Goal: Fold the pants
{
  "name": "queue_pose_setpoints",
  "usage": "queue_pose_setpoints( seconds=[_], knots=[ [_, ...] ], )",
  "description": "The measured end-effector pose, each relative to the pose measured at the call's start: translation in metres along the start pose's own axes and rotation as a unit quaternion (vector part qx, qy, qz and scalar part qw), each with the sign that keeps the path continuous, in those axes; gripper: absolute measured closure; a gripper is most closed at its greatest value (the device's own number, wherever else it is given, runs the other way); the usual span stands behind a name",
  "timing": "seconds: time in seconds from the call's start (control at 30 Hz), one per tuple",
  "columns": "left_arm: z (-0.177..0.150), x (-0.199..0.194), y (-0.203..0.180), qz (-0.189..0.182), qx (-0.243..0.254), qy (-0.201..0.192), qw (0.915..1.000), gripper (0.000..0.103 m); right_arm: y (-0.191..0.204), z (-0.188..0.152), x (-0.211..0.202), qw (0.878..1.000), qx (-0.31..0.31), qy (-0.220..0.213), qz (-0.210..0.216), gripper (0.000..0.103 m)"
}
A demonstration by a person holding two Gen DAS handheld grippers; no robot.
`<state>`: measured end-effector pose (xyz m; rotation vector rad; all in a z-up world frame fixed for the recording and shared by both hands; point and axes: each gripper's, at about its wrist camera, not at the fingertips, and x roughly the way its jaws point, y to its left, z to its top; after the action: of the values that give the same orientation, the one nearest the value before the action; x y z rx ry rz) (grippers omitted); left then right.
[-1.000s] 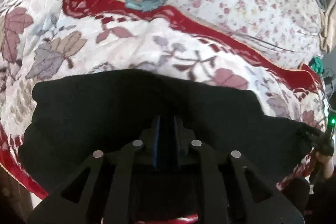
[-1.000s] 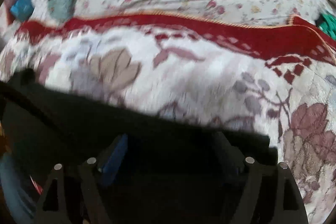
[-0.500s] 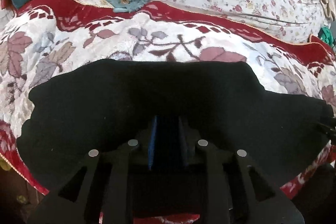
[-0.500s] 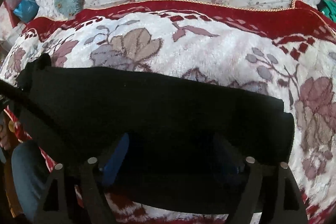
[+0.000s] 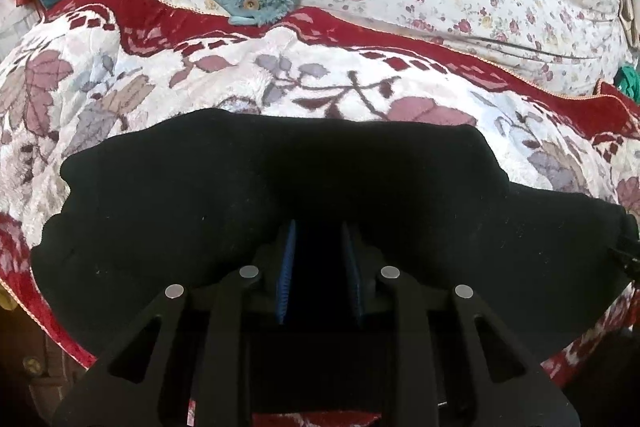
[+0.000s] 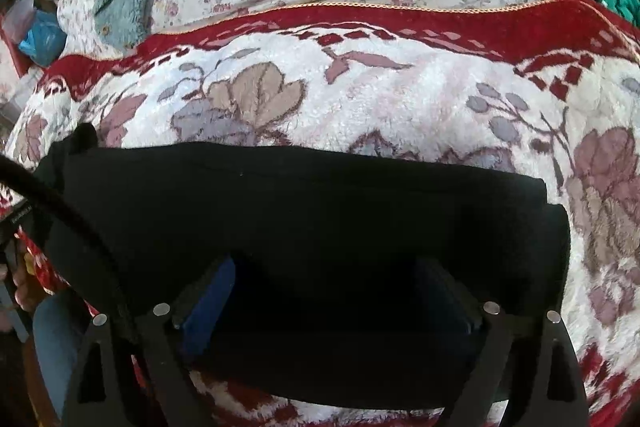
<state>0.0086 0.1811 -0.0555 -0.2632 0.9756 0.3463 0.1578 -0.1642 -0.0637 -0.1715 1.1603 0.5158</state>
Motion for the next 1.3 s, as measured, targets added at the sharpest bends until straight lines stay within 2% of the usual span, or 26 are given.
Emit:
queue_pose_setpoints(
  seconds=[0.17,0.33,0.53,0.7,0.8,0.83,0.87,0.9,0.93,0.97,1.03,1.13,1.3],
  knots=[
    [0.0,0.001,0.002,-0.009,-0.004,0.0,1.0,0.08,0.011,0.0,0.006,0.999,-0.026,0.008,-0.031,0.007],
    [-0.001,0.001,-0.001,0.002,0.005,-0.003,1.0,0.079,0.009,0.0,0.006,0.999,-0.026,0.008,-0.035,0.005],
    [-0.001,0.001,-0.002,0.004,0.004,-0.004,1.0,0.079,0.017,-0.001,0.007,0.996,-0.048,0.006,-0.07,0.002],
    [0.007,0.007,-0.002,0.001,0.019,0.002,0.9998,0.079,0.005,0.01,0.017,0.999,-0.028,0.024,-0.039,0.0],
    [0.017,0.007,0.0,-0.005,0.011,0.023,0.9997,0.079,0.003,0.017,0.015,0.999,-0.027,0.02,-0.029,0.0],
    [0.02,0.005,0.0,-0.005,0.007,0.027,0.9996,0.079,0.0,0.021,0.009,1.0,-0.019,0.011,-0.02,0.005],
    [0.021,-0.001,0.0,-0.006,0.003,0.025,0.9997,0.079,-0.008,0.024,-0.001,1.0,-0.003,-0.002,-0.005,0.026],
    [0.021,-0.009,-0.001,-0.013,0.0,0.014,0.9998,0.079,-0.017,0.027,-0.013,1.0,0.018,-0.012,0.014,0.035],
    [0.02,-0.018,-0.002,-0.024,-0.005,0.001,0.9997,0.079,-0.031,0.028,-0.031,0.997,0.055,-0.03,0.049,0.038],
    [0.019,-0.026,-0.005,-0.036,-0.009,-0.008,0.9993,0.079,-0.048,0.027,-0.051,0.991,0.093,-0.058,0.082,0.038],
    [0.014,-0.041,-0.022,-0.076,-0.01,-0.015,0.997,0.079,-0.071,0.023,-0.075,0.981,0.143,-0.086,0.102,0.035],
    [0.002,-0.052,-0.063,-0.119,0.028,-0.013,0.9924,0.079,-0.099,0.005,-0.1,0.974,0.19,-0.091,0.078,0.033],
    [-0.029,-0.048,-0.135,-0.167,0.118,0.013,0.9788,0.079,-0.128,-0.04,-0.101,0.97,0.225,-0.085,0.043,0.033]
  ],
)
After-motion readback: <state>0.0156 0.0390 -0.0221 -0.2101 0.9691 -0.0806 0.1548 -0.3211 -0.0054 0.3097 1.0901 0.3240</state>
